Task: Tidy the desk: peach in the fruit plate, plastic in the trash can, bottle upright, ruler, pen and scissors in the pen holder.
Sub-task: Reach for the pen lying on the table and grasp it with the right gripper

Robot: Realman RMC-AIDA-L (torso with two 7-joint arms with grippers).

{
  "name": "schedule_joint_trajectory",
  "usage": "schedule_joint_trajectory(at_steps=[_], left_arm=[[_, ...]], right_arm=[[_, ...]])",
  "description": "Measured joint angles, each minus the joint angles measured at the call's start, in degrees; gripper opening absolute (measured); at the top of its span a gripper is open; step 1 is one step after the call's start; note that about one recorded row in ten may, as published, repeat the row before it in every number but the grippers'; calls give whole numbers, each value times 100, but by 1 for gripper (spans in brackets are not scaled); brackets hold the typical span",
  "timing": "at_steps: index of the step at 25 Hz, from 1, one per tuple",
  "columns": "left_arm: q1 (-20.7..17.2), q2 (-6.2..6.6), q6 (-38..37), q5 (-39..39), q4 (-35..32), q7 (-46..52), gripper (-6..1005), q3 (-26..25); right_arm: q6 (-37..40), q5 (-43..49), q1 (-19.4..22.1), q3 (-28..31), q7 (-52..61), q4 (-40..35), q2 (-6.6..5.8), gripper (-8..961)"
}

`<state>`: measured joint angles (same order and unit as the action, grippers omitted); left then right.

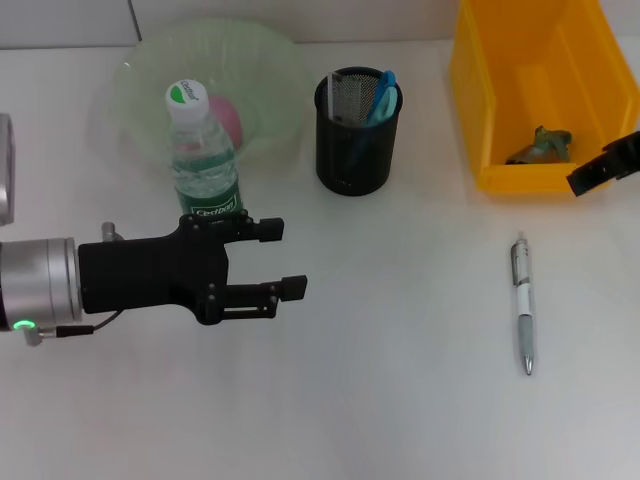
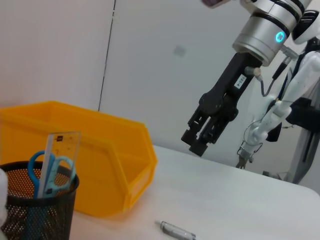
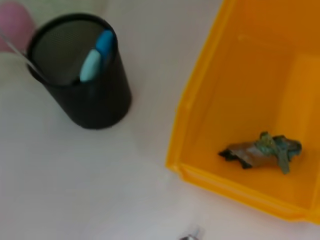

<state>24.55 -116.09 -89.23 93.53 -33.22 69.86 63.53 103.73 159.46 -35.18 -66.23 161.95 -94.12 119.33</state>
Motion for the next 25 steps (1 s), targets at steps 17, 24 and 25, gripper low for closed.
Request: schedule_joint_trajectory(at_steps=[17,24,25], left_arm=[[40,-17,153,149,-9,142,778,-25],[-23,-26,152,149,-9,133,778,-25],[-34,-27,151,150,-9,133,778,-25]], right_arm=[[-1133,52,8,-1125,746,1456,53,626],[-1722,-179,-13,-1155,747,2096,55,625],[-1783,-223,-13,-1160,747,2156,55,625]])
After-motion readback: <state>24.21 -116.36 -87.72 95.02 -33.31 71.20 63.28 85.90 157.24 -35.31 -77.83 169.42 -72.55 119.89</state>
